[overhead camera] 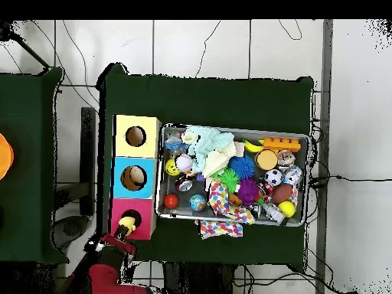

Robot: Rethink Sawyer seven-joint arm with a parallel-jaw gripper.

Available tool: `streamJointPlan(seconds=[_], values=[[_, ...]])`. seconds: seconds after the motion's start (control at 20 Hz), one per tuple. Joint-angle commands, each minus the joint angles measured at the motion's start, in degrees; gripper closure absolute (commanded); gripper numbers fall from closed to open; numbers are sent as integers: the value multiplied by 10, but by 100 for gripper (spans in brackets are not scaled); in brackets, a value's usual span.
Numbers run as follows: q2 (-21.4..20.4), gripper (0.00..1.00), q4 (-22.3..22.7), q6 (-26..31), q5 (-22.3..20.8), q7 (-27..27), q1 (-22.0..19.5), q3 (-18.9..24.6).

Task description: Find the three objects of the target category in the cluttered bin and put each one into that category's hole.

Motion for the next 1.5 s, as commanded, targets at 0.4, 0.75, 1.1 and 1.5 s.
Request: streamJointPlan(seconds=[0.4, 0.75, 1.1, 1.5], values=[[22, 100, 44, 75, 40, 126, 33, 39], [30, 100, 30, 68, 32, 114, 16, 43], [52, 100, -5, 52, -40, 62, -93, 102], [59, 100, -143, 129, -90, -40, -30, 17]])
